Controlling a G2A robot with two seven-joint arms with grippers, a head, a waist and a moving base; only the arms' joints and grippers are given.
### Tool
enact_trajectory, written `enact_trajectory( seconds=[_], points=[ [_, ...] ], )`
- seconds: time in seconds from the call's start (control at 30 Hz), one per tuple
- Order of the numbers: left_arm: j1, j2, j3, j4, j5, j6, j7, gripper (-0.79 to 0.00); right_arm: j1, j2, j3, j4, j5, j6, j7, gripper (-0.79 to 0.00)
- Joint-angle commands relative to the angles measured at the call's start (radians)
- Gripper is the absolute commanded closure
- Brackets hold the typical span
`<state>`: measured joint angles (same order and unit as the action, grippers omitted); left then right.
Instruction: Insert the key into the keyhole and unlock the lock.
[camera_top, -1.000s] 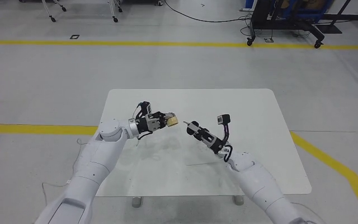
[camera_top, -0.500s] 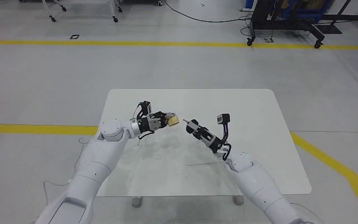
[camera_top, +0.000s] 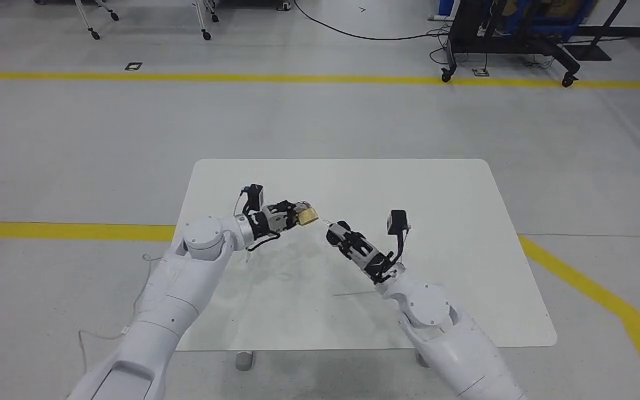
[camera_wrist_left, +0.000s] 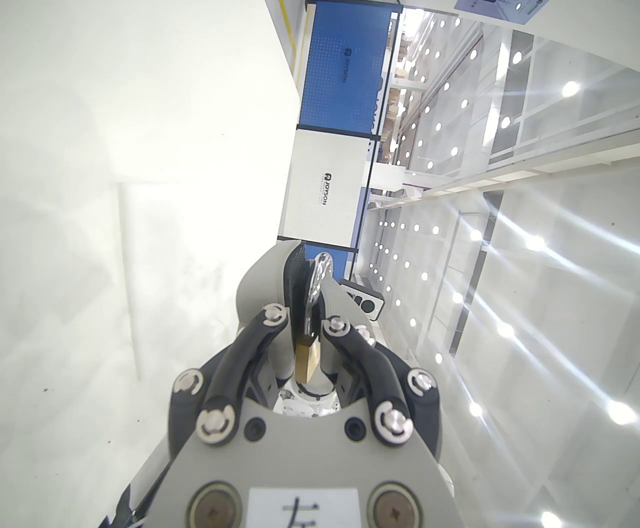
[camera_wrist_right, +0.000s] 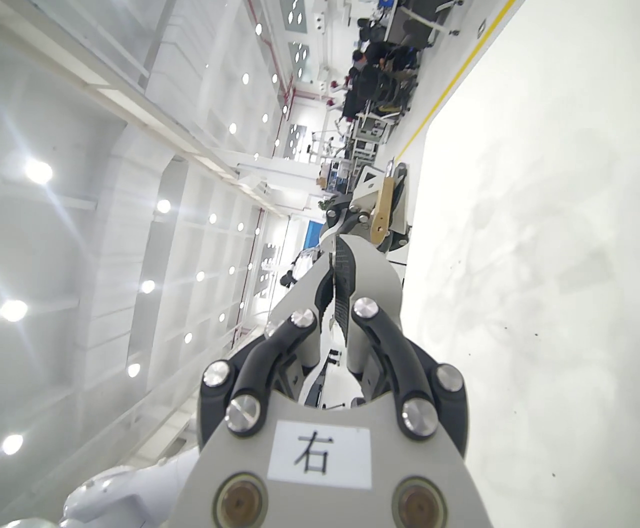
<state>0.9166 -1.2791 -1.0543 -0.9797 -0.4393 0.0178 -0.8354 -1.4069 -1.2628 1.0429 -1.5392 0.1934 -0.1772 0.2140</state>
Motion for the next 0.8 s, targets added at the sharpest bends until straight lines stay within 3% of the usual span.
enact_trajectory(
  seconds=[0.0,0.3,0.77],
  points=[
    [0.003,-0.001,0.001,-0.004,0.007,0.001,0.017,0.0,0.012,-0.005,-0.017,0.009,-0.011,0.03,-0.018,0.0],
    [0.005,-0.005,0.004,-0.006,0.016,0.007,0.05,0.0,0.041,-0.033,-0.066,0.052,0.014,0.036,-0.103,0.0],
    [0.004,-0.009,0.007,-0.002,0.021,0.005,0.053,0.0,0.067,-0.054,-0.086,0.104,0.035,0.022,-0.093,0.0]
  ],
)
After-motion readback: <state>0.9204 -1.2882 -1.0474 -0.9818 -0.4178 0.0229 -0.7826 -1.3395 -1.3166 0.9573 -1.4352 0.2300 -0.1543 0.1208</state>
